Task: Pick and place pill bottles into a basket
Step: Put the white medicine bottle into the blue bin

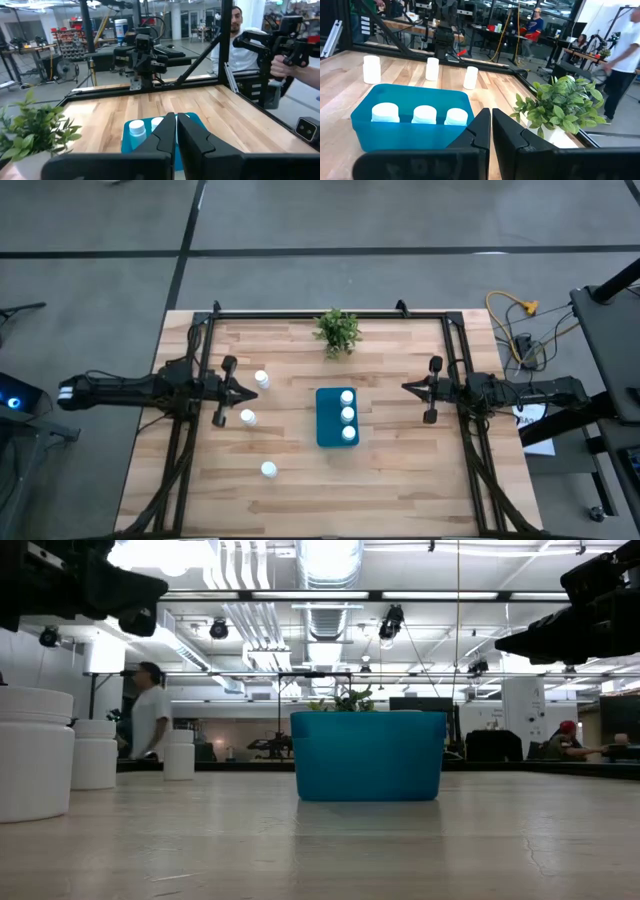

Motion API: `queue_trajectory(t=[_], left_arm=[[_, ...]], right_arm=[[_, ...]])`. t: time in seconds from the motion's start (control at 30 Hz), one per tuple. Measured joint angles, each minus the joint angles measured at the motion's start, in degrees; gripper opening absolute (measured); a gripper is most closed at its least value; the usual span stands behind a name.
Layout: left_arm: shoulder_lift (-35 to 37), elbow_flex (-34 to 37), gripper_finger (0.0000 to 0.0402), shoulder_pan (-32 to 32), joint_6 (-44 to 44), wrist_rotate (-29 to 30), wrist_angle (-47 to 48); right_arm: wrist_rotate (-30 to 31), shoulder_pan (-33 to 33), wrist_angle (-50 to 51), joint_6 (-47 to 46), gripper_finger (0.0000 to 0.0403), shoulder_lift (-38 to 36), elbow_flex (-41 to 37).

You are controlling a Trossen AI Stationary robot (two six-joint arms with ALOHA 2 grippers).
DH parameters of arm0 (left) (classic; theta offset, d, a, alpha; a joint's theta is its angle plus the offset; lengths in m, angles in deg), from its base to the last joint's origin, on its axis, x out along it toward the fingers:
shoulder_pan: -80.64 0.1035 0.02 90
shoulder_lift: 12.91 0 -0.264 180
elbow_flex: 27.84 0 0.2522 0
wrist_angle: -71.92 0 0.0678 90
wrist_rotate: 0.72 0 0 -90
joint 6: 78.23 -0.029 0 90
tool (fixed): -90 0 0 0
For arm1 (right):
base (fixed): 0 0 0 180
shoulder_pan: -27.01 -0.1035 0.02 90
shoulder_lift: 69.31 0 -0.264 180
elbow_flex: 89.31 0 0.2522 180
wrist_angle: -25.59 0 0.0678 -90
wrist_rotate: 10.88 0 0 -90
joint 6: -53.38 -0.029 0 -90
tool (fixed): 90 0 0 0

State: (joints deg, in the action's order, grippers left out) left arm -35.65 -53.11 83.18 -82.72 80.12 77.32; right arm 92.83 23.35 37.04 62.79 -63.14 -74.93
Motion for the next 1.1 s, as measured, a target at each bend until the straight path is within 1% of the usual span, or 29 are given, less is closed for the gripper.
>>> queue_trajectory(t=[0.13,0.3,0.4,0.6,0.77,0.9,1.1], left_arm=[[-4.67,-2.97,0.0,-0.02,-2.56,-1.45,0.05],[-10.81,-8.83,0.0,-0.02,-5.67,-4.55,3.42],[-14.65,-13.46,0.0,-0.04,-7.1,-6.54,8.81],[-21.28,-22.77,0.0,-0.04,-12.0,-6.69,20.48],[-25.51,-28.57,0.0004,-0.05,-12.99,-7.55,26.27],[-28.27,-31.39,0.0035,-0.57,-13.91,-7.94,29.86],[-31.35,-34.23,0.0115,-3.05,-15.41,-8.31,33.29]], right_arm=[[-0.01,-0.02,0.0,-0.05,0.0008,0.01,0.0],[-0.02,-0.02,-0.02,-0.38,0.0008,0.45,0.0],[-0.03,-0.02,-0.01,-0.87,0.0008,1.19,0.0],[-0.04,-0.02,-0.03,-2.23,0.0008,3.3,0.0],[-0.03,-0.02,-0.03,-3.08,0.0008,4.67,0.0],[-0.03,-0.02,-0.05,-3.08,0.0008,4.84,0.0],[-0.04,-0.02,-0.07,-3.08,0.0008,4.82,0.0]])
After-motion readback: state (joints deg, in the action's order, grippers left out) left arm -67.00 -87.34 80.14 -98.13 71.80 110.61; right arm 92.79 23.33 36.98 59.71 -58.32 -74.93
